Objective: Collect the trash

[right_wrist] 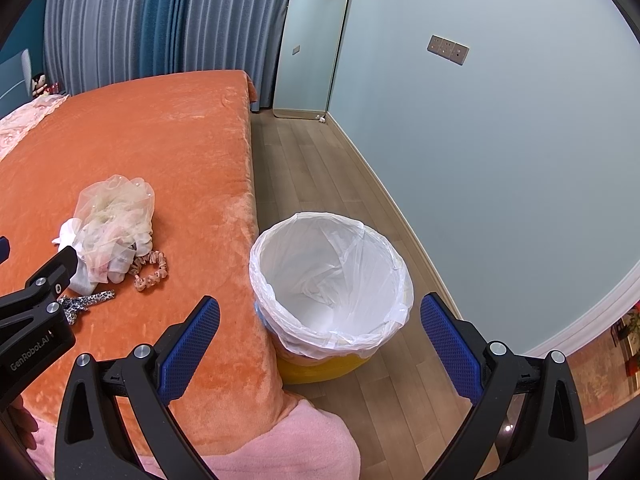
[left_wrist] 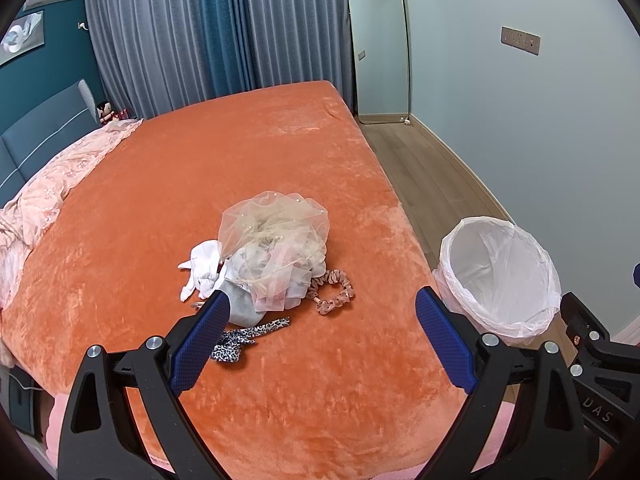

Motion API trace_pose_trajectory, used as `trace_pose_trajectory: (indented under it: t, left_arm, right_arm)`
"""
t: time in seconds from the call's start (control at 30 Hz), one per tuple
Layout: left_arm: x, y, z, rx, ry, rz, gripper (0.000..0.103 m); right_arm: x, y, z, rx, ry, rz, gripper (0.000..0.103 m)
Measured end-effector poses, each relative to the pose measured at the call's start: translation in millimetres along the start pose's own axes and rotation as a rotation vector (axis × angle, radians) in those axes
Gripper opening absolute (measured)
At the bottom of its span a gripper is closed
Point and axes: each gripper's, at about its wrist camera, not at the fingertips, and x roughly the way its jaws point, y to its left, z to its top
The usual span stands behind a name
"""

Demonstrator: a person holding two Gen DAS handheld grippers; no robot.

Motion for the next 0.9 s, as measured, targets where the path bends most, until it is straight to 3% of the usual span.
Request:
trace_pose_trajectory:
  t: [0.9]
  left_arm:
    - [-1.8,-1.3,0.6,0.002,-0.004,-0.002,0.089]
  right_arm:
    - [-1.6,-0.7,3.9,0.003,-0.003,0.000,0.096]
